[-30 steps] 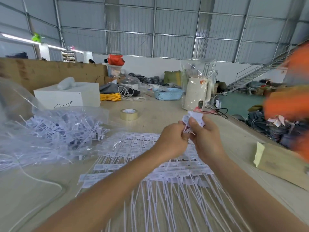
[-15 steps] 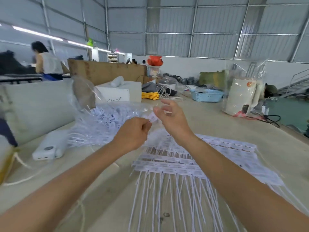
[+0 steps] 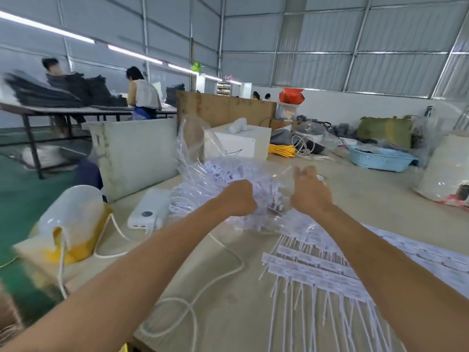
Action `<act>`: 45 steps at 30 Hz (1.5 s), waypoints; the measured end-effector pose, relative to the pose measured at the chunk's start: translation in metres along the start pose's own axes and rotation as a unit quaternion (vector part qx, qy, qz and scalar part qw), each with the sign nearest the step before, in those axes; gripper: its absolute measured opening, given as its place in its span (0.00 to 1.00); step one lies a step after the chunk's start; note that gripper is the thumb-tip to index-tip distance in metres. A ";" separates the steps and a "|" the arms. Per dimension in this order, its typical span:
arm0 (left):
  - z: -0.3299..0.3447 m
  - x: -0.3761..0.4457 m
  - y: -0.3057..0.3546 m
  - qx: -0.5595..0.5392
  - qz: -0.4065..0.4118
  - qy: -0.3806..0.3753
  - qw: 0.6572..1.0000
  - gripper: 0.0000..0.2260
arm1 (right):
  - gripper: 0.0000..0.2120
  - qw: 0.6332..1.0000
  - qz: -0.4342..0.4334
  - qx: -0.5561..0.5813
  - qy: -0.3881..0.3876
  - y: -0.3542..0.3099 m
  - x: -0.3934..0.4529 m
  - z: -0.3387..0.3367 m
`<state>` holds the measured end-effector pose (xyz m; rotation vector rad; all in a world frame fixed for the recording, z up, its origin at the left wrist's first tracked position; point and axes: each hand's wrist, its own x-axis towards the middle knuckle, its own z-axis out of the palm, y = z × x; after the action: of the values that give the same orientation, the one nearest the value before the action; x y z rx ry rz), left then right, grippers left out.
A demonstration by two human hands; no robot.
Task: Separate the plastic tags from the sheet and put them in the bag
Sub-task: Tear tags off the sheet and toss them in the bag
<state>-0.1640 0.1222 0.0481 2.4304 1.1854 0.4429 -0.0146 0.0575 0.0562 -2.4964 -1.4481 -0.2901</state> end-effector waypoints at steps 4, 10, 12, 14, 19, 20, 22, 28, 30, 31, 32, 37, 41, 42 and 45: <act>0.004 0.028 0.021 -0.100 -0.011 -0.037 0.994 0.11 | 0.44 0.998 -0.009 0.037 0.052 0.002 0.011 -0.003; 0.022 0.062 0.034 0.020 0.006 0.053 0.998 0.13 | 0.47 0.990 -0.042 0.075 0.113 0.006 0.017 -0.014; 0.035 0.066 0.033 0.114 0.010 0.051 0.992 0.03 | 0.47 0.989 -0.046 0.085 0.115 0.006 0.018 -0.017; 0.053 0.072 0.029 0.240 0.001 0.033 0.970 0.17 | 0.47 0.988 -0.052 0.094 0.112 0.007 0.018 -0.018; 0.074 0.069 0.034 0.372 -0.006 0.031 0.928 0.17 | 0.47 0.985 -0.060 0.113 0.116 0.007 0.019 -0.017; 0.074 0.069 0.033 0.377 -0.013 0.037 0.925 0.18 | 0.47 0.985 -0.059 0.114 0.116 0.007 0.019 -0.016; 0.071 0.067 0.034 0.359 -0.025 0.047 0.932 0.19 | 0.47 0.985 -0.058 0.115 0.112 0.008 0.019 -0.016; 0.055 0.039 0.055 0.383 0.018 0.048 0.922 0.17 | 0.43 0.989 -0.059 0.101 0.087 0.017 0.012 -0.021; 0.049 0.025 0.066 0.404 0.025 0.022 0.914 0.17 | 0.37 0.990 -0.070 0.098 0.070 0.023 0.005 -0.021; 0.047 0.018 0.073 0.409 0.031 0.009 0.912 0.17 | 0.35 0.991 -0.075 0.097 0.058 0.027 0.002 -0.021; 0.046 0.010 0.080 0.411 0.039 -0.003 0.911 0.18 | 0.33 0.991 -0.081 0.101 0.045 0.033 -0.003 -0.020; 0.055 -0.031 0.122 0.311 0.152 -0.012 0.938 0.17 | 0.19 0.975 -0.110 0.190 0.027 0.076 -0.050 -0.029; 0.074 -0.052 0.142 0.262 0.266 -0.008 0.928 0.09 | 0.12 0.978 -0.065 0.194 0.048 0.138 -0.098 -0.042; 0.082 -0.054 0.146 0.246 0.296 -0.013 0.923 0.11 | 0.12 0.981 -0.038 0.183 0.051 0.158 -0.109 -0.045; 0.109 -0.062 0.157 0.223 0.402 -0.023 0.888 0.19 | 0.12 0.985 0.060 0.156 0.042 0.219 -0.141 -0.048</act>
<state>-0.0459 -0.0384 0.0223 3.2591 0.1905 0.3511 0.1046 -0.1783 0.0382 -2.2764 -1.2015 -0.1315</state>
